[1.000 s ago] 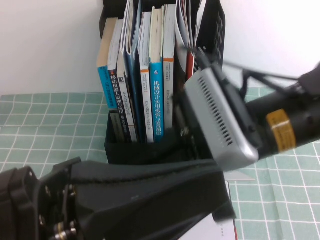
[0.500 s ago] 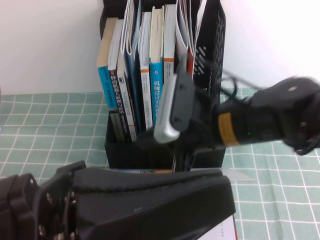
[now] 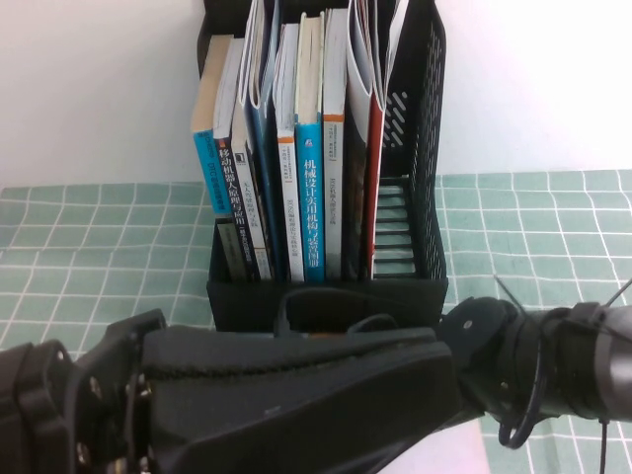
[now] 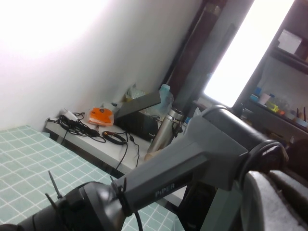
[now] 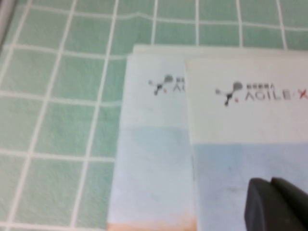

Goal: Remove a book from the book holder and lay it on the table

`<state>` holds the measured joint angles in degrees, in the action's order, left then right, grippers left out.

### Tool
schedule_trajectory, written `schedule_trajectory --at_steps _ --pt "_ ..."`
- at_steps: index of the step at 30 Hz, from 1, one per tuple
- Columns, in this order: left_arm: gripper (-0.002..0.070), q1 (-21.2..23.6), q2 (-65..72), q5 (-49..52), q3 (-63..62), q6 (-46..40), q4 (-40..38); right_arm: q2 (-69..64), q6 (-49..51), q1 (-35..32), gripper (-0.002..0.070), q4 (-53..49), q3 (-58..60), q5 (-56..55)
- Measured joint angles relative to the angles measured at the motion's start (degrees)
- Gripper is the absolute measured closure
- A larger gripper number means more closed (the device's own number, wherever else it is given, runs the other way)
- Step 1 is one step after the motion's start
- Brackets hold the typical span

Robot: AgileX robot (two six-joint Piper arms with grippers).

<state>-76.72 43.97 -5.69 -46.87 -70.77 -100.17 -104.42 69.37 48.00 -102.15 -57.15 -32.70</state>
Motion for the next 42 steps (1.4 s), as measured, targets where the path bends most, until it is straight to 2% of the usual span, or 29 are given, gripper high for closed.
schedule_trajectory --at_steps 5,11,15,20,23,29,33,37,42 --pt "0.0678 0.00 0.00 0.00 0.00 -0.13 0.00 1.40 -2.10 0.30 0.0678 0.05 0.61 6.20" --pt "0.0678 0.00 0.00 0.00 0.00 -0.29 0.00 10.46 -6.28 0.30 0.0678 0.43 0.61 16.47" --pt "0.0678 0.22 0.00 0.00 0.00 -0.60 0.00 17.38 -8.87 0.30 0.0678 0.91 0.61 27.09" --pt "0.0678 4.41 -1.24 -1.12 0.00 -4.59 0.00 25.49 -13.71 0.30 0.0678 2.09 0.61 42.87" --pt "0.0678 9.60 -2.53 -3.79 0.00 -6.26 0.00 30.87 -18.62 0.30 0.0678 2.82 0.61 51.25" --pt "0.0678 25.18 -6.60 -8.09 0.23 -11.50 -0.11 41.36 -27.50 0.30 0.0678 10.82 0.64 57.51" --pt "0.0678 39.40 -10.63 -10.32 3.20 -16.48 -0.19 48.13 -39.23 0.30 0.0678 27.50 0.64 61.17" --pt "0.0678 52.43 -16.38 -11.11 9.26 -17.62 -0.23 54.06 -54.25 0.30 0.0678 46.60 0.91 70.18" --pt "0.0678 65.51 -26.02 -10.96 18.09 -17.62 -0.33 61.68 -68.75 0.30 0.0678 66.77 5.34 79.22"
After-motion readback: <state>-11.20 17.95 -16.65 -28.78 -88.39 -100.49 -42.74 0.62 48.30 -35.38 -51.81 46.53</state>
